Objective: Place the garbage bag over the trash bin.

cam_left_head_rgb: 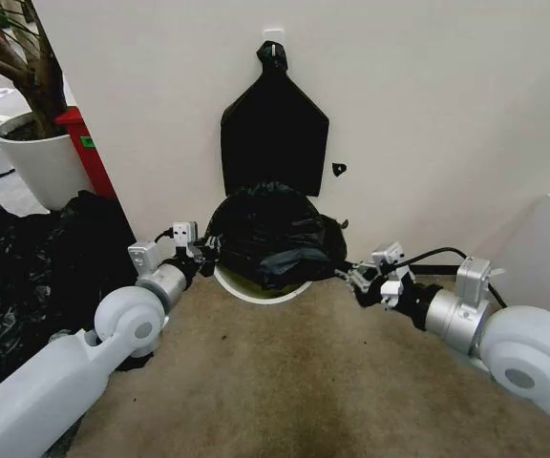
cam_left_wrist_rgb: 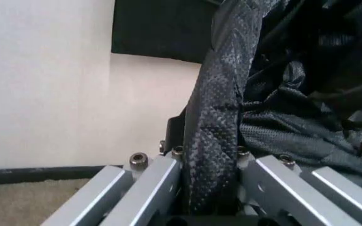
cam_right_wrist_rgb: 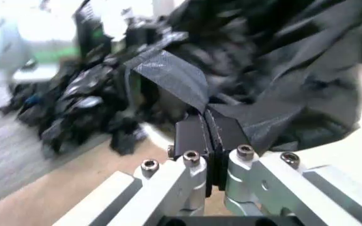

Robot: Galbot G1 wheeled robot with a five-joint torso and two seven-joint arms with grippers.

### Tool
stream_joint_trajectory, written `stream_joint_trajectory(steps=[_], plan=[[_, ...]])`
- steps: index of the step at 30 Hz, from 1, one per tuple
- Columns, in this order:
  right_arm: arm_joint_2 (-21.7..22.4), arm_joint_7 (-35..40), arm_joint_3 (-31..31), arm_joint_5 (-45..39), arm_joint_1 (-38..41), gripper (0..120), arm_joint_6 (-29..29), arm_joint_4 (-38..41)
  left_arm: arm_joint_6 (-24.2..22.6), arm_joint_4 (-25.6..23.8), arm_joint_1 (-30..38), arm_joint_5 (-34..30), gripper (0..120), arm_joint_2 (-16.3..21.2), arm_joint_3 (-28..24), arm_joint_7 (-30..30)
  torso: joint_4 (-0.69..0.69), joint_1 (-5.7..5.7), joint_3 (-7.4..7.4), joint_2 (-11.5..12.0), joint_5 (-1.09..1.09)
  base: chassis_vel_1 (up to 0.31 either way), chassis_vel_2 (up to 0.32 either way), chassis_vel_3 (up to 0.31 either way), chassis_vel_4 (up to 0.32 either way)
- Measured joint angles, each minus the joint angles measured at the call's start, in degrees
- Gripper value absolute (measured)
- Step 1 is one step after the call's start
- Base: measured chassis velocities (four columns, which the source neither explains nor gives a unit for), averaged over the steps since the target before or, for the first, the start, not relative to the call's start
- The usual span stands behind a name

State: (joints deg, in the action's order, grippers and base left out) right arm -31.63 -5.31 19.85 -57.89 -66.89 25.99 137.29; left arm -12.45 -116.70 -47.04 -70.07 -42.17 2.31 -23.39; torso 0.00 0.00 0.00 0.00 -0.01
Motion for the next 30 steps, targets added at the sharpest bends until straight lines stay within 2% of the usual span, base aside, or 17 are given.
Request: stream_joint_trajectory(steps=[7, 10, 16, 21, 30], plan=[[-0.60, -5.66, -5.10, 9.25, -2.25, 0, -2.96, -1.04, -1.58, -1.03, 1.84, -4.10, 1, -0.24, 0.01, -1.92, -0.01, 0.00, 0.00, 0.00, 0.01, 0.000, 0.000, 0.000, 0.000], [-1.22, -7.07, -7.21, 14.12, -2.35, 0, -5.06, -4.15, -2.30, -2.00, 2.36, -6.23, 1, -0.17, 0.33, -2.83, 0.00, 0.00, 0.00, 0.00, 0.02, 0.000, 0.000, 0.000, 0.000], [-2.34, -8.80, -9.96, 18.68, -1.76, 0, -8.34, -7.65, -2.76, -2.57, 3.46, -9.75, 1, -0.39, 0.57, -4.49, 0.00, 0.00, 0.00, 0.00, 0.02, 0.000, 0.000, 0.000, 0.000], [-2.50, -12.25, -9.86, 23.37, -2.11, 0, -11.86, -9.53, -2.87, -2.54, 4.17, -11.02, 1, -0.78, 0.55, -5.29, 0.00, 0.00, 0.00, 0.00, 0.02, 0.000, 0.000, 0.000, 0.000], [-2.29, -13.26, -8.43, 25.95, -3.11, 0, -13.35, -10.86, -2.50, -2.08, 5.77, -13.76, 1, -2.04, 0.61, -6.85, 0.00, 0.00, 0.00, 0.00, 0.02, 0.000, 0.000, 0.000, 0.000]])
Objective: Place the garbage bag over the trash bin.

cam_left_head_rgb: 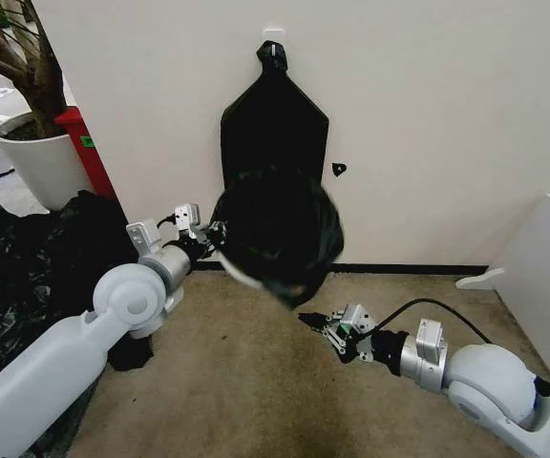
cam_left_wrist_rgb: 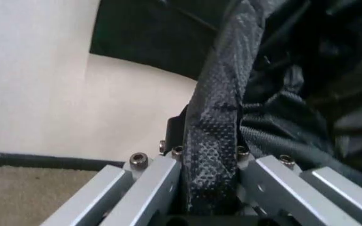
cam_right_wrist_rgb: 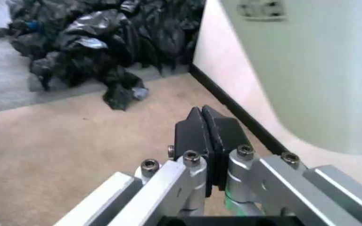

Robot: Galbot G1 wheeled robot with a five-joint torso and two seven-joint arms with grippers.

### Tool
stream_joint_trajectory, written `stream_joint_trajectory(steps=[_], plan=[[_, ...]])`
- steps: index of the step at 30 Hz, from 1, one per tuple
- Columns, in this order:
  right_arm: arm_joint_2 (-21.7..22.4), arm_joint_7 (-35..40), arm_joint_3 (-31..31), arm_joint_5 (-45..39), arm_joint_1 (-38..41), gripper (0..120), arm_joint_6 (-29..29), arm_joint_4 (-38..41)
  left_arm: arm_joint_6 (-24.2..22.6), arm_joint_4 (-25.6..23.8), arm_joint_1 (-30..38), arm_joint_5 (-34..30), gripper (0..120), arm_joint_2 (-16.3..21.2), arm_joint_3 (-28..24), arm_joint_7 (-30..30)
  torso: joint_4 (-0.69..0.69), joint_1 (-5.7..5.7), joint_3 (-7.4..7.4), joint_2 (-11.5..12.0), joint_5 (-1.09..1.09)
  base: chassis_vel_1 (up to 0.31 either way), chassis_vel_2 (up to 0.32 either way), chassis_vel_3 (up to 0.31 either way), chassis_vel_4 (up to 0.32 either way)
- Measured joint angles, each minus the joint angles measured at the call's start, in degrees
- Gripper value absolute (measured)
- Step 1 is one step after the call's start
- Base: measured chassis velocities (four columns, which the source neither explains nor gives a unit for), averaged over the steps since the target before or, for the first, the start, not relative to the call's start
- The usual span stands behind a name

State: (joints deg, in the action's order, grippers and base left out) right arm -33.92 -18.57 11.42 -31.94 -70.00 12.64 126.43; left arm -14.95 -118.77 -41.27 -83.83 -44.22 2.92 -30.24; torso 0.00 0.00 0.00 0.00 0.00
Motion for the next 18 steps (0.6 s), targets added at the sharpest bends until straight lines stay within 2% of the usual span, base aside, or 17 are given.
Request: stream_joint_trajectory(steps=[7, 11, 12, 13, 16, 17, 18], plan=[[-0.51, 1.18, 0.88, 0.86, -0.91, 0, -0.68, -1.34, 0.62, -0.33, 0.05, -0.19, 1, -0.01, 0.00, -0.48, 0.01, 0.00, 0.00, 0.00, 0.01, 0.000, 0.000, 0.000, 0.000], [-0.57, 6.42, 2.58, -4.67, -3.62, 4, 1.80, 3.62, 2.41, 1.05, 0.07, 2.91, 1, -0.68, -0.19, -0.17, 0.00, 0.00, 0.01, 0.00, -0.02, 0.000, 0.000, 0.000, 0.000], [-0.89, 11.36, 2.77, -8.43, -4.39, 11, 3.84, 5.94, 3.27, 1.66, 0.12, 4.48, 1, -0.92, -0.39, 0.12, 0.00, 0.00, 0.00, 0.00, -0.04, 0.000, 0.000, 0.000, 0.000], [-1.48, 18.99, 3.00, -15.84, -5.01, 16, 7.27, 9.21, 4.46, 2.48, 0.23, 6.45, 1, -1.17, -0.61, 0.42, 0.00, 0.00, 0.00, 0.00, -0.02, 0.000, 0.000, 0.000, 0.000], [-2.39, 32.34, 4.03, -30.65, -4.37, 27, 11.29, 13.73, 6.04, 3.59, 0.35, 8.89, 1, -1.20, -0.72, 0.74, -0.01, 0.00, 0.00, 0.00, 0.00, 0.000, 0.000, 0.000, 0.000], [-2.39, 32.34, 4.03, -30.65, -4.37, 27, 11.29, 13.73, 6.04, 3.59, 0.35, 8.89, 1, -1.20, -0.72, 0.74, -0.01, 0.00, 0.00, 0.00, 0.00, 0.000, 0.000, 0.000, 0.000], [-2.55, 36.18, 4.60, -35.26, -3.90, 30, 11.84, 14.92, 6.44, 3.95, 0.35, 9.54, 1, -1.16, -0.72, 0.88, 0.00, 0.00, 0.00, 0.00, -0.01, 0.000, 0.000, 0.000, 0.000]])
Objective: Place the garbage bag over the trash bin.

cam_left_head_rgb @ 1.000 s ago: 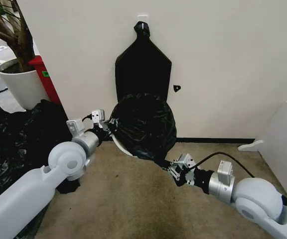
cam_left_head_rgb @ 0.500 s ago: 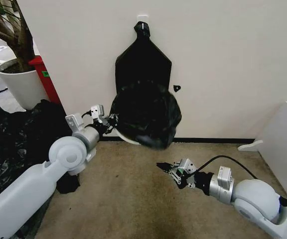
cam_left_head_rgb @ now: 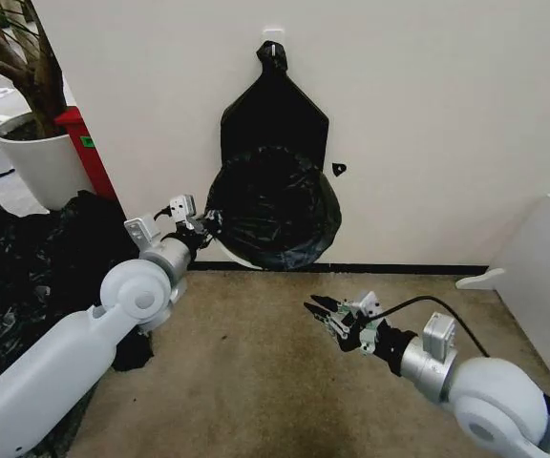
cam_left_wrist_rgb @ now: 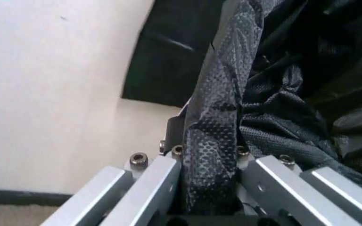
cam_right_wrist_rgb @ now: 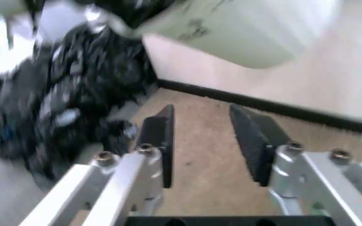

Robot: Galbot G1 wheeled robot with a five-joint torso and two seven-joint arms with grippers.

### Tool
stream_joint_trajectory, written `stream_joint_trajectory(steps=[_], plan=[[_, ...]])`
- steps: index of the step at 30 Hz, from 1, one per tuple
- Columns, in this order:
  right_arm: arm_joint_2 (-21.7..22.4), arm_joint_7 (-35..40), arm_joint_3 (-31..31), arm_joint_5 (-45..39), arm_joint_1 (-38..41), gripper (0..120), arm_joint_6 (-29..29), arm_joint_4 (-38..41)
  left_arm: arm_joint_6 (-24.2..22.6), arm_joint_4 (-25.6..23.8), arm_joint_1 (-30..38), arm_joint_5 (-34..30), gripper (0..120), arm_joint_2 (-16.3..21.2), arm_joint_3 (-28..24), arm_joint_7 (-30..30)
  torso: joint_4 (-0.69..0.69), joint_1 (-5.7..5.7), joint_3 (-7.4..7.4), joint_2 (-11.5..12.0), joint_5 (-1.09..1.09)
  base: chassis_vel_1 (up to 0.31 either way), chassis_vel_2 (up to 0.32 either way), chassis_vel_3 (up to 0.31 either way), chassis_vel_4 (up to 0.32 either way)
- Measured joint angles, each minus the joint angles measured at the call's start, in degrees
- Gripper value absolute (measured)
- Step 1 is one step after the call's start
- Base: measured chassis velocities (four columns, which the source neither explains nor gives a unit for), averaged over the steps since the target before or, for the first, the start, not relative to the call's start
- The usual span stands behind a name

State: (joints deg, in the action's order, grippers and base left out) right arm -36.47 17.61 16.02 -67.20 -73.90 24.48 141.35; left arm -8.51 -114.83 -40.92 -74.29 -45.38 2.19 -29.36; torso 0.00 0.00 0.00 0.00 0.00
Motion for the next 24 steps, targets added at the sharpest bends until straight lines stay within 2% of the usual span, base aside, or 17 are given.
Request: stream_joint_trajectory(steps=[2, 4, 6, 7, 10, 13, 14, 15, 19, 24], plan=[[-0.19, 6.89, 1.36, -9.84, 0.84, 39, 0.84, 1.80, 0.62, 0.52, -0.08, 0.85, 1, 0.04, 0.00, 0.13, 0.01, 0.00, 0.00, 0.00, -0.01, 0.000, 0.000, 0.000, 0.000], [-0.40, 10.70, 2.98, -17.49, 1.00, 48, 0.86, 2.09, 1.12, 0.84, -0.27, 1.52, 1, 0.02, -0.03, 0.21, 0.01, 0.00, 0.00, 0.00, 0.00, 0.000, 0.000, 0.000, 0.000], [-1.06, 15.81, 6.54, -30.64, 1.21, 57, 0.00, 2.24, 2.12, 1.39, -0.44, 3.14, 1, -0.19, -0.47, 0.40, 0.00, 0.00, 0.00, 0.00, 0.00, 0.000, 0.000, 0.000, 0.000], [-1.06, 15.81, 6.54, -30.64, 1.21, 57, 0.00, 2.24, 2.12, 1.39, -0.44, 3.14, 1, -0.19, -0.47, 0.40, 0.00, 0.00, 0.00, 0.00, 0.00, 0.000, 0.000, 0.000, 0.000], [-1.88, 21.88, 10.13, -46.00, 3.18, 69, -4.61, 2.24, 3.27, 2.06, -0.68, 6.13, 1, -0.27, -1.12, 1.38, 0.00, 0.00, 0.00, 0.00, 0.01, 0.000, 0.000, 0.000, 0.000], [-2.60, 23.85, 12.71, -58.20, 4.84, 81, -9.49, 2.22, 4.70, 2.27, -1.16, 8.91, 1, -0.04, -1.88, 2.55, 0.00, 0.00, 0.00, 0.00, 0.00, 0.000, 0.000, 0.000, 0.000], [-2.87, 24.16, 12.87, -60.73, 5.53, 85, -10.78, 2.20, 5.25, 2.27, -1.38, 9.56, 1, 0.08, -2.15, 2.81, 0.00, 0.00, 0.00, 0.00, 0.00, 0.000, 0.000, 0.000, 0.000], [-2.87, 24.16, 12.87, -60.73, 5.53, 85, -10.78, 2.20, 5.25, 2.27, -1.38, 9.56, 1, 0.08, -2.15, 2.81, 0.00, 0.00, 0.00, 0.00, 0.00, 0.000, 0.000, 0.000, 0.000], [-4.59, 24.36, 10.76, -63.00, 8.37, 98, -12.14, 2.11, 6.44, 1.64, -2.39, 11.06, 1, 0.47, -2.64, 3.33, 0.00, 0.00, 0.00, 0.00, 0.00, 0.000, 0.000, 0.000, 0.000], [-5.67, 24.47, 7.94, -62.90, 10.86, 100, -11.52, 2.05, 7.12, 1.02, -2.85, 12.69, 1, 0.82, -2.95, 3.67, 0.00, 0.00, 0.00, 0.00, 0.00, 0.000, 0.000, 0.000, 0.000]])
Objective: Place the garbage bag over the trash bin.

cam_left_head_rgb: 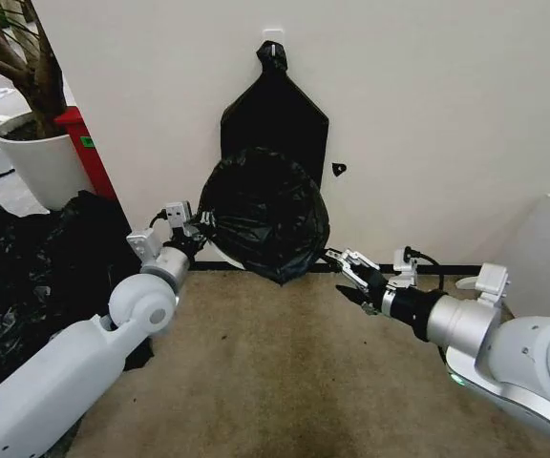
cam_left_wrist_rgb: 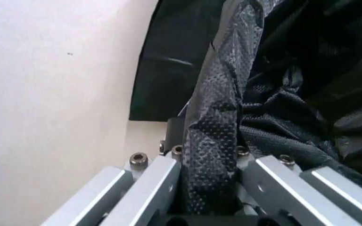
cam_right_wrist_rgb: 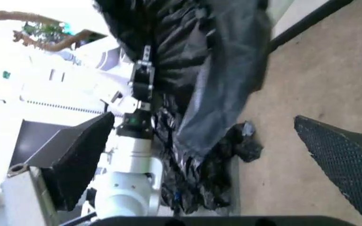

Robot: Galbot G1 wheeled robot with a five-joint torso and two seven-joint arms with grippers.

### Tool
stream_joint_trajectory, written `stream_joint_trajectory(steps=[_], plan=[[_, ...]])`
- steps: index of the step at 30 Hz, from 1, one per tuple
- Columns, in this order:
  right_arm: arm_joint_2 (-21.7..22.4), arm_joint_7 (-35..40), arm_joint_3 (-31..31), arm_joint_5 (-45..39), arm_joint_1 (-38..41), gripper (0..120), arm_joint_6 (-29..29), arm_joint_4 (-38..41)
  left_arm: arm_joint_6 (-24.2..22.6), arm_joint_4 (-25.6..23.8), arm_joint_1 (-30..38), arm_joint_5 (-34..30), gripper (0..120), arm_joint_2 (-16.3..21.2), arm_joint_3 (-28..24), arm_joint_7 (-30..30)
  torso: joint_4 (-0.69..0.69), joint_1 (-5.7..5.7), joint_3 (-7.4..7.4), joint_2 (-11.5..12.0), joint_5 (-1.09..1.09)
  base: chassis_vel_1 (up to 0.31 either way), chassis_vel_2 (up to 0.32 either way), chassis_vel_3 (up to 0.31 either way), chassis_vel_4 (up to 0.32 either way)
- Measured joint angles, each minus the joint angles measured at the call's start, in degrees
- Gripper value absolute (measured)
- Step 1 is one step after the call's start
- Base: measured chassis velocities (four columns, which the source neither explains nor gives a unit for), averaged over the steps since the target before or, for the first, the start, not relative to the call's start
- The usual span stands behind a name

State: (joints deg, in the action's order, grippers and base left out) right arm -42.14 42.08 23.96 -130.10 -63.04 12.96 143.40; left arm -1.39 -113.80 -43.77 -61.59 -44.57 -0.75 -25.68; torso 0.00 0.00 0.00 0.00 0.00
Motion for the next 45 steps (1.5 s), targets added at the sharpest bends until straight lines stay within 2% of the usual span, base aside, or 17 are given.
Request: stream_joint_trajectory(steps=[7, 15, 27, 32, 33, 35, 39, 42, 45], plan=[[-0.90, 1.72, -2.58, 0.12, 1.69, 100, 2.16, -0.06, 0.46, -0.74, -0.01, 1.59, 1, -0.15, -0.91, 0.16, 0.00, 0.00, 0.00, 0.00, 0.00, 0.000, 0.000, 0.000, 0.000], [-2.91, 2.42, -5.87, 4.46, 1.73, 100, 4.50, -2.12, 0.46, -0.99, 1.90, 1.66, 1, -1.11, -3.05, -0.46, -0.01, 0.00, 0.00, 0.00, 0.01, 0.000, 0.000, 0.000, 0.000], [-4.34, 2.83, -5.67, 5.62, 1.11, 100, 5.81, -5.26, 0.11, -1.75, 3.02, 0.70, 1, -1.26, -3.87, -1.04, -0.01, 0.00, 0.00, 0.00, 0.01, 0.000, 0.000, 0.000, 0.000], [-5.15, 2.51, -7.41, 10.26, 0.29, 100, 6.97, -7.47, -0.99, -3.28, 3.06, -3.47, 1, -1.29, -3.69, -3.07, 0.00, 0.00, 0.00, 0.00, 0.01, 0.000, 0.000, 0.000, 0.000], [-5.45, 2.41, -7.90, 11.97, 0.01, 100, 7.35, -7.94, -1.69, -3.98, 3.05, -6.57, 1, -1.47, -3.27, -4.42, 0.00, 0.00, 0.00, 0.00, 0.01, 0.000, 0.000, 0.000, 0.000], [-5.48, 2.18, -8.10, 12.71, -0.10, 100, 7.55, -8.00, -1.97, -4.19, 3.06, -7.68, 1, -1.56, -3.08, -4.91, 0.00, 0.00, 0.00, 0.00, 0.01, 0.000, 0.000, 0.000, 0.000], [-5.79, -0.71, -10.22, 18.49, -0.64, 100, 9.08, -9.48, -4.12, -5.57, 4.03, -15.67, 1, -2.36, -2.03, -9.09, -0.01, 0.00, 0.00, 0.00, 0.00, 0.000, 0.000, 0.000, 0.000], [-6.17, -1.24, -10.51, 19.78, -0.75, 100, 9.56, -10.44, -4.78, -6.13, 4.26, -18.29, 1, -2.45, -1.49, -10.24, -0.01, 0.00, 0.00, 0.00, 0.00, 0.000, 0.000, 0.000, 0.000], [-6.48, -3.29, -10.61, 22.41, -1.83, 100, 10.67, -12.34, -6.53, -7.35, 4.35, -23.90, 1, -2.16, 0.07, -12.39, -0.01, 0.00, 0.00, 0.00, 0.00, 0.000, 0.000, 0.000, 0.000]])
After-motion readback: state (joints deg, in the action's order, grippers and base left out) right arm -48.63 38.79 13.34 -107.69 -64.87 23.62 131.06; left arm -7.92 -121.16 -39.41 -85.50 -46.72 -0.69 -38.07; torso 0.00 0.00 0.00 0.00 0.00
